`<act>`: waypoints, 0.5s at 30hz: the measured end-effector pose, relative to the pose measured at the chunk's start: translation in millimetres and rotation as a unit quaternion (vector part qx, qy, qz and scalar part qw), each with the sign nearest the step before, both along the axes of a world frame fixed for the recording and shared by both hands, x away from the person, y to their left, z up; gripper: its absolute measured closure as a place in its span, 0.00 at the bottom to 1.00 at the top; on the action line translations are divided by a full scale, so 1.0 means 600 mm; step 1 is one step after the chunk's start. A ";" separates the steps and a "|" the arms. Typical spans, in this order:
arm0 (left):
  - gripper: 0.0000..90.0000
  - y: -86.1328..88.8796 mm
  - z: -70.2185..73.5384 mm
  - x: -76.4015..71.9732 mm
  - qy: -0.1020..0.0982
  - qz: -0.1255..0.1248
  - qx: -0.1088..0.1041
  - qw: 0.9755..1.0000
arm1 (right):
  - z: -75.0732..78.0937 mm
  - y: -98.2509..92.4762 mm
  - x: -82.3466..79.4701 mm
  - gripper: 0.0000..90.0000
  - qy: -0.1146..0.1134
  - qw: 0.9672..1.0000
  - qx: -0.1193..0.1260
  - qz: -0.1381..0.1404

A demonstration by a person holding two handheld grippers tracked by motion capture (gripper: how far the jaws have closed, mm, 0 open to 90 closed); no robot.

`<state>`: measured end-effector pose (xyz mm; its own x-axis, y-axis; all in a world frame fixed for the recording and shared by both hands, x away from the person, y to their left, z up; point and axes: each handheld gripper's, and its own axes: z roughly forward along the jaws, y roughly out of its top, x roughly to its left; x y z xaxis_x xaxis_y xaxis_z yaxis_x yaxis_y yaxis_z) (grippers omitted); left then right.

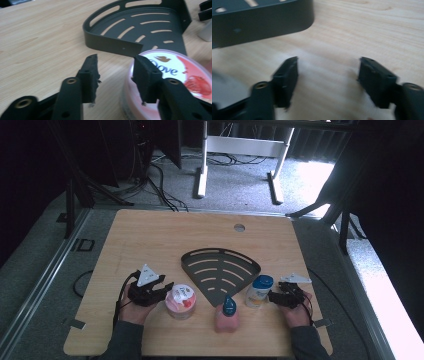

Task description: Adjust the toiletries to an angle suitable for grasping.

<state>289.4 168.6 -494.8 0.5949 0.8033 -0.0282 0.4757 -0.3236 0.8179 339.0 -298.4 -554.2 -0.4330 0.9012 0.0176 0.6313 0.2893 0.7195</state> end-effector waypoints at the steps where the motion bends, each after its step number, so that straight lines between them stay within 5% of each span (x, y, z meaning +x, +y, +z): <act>1: 0.67 0.000 0.000 0.001 0.002 -0.003 -0.005 1.000 | 0.001 0.000 -0.006 0.48 0.004 1.000 0.005 0.003; 9: 0.80 -0.011 0.003 0.002 0.011 -0.024 -0.002 1.000 | 0.023 -0.002 -0.058 0.70 -0.002 1.000 0.001 0.024; 15: 0.94 -0.032 0.003 0.007 0.017 -0.046 0.017 0.999 | 0.041 0.009 -0.106 0.91 -0.003 0.997 0.005 0.071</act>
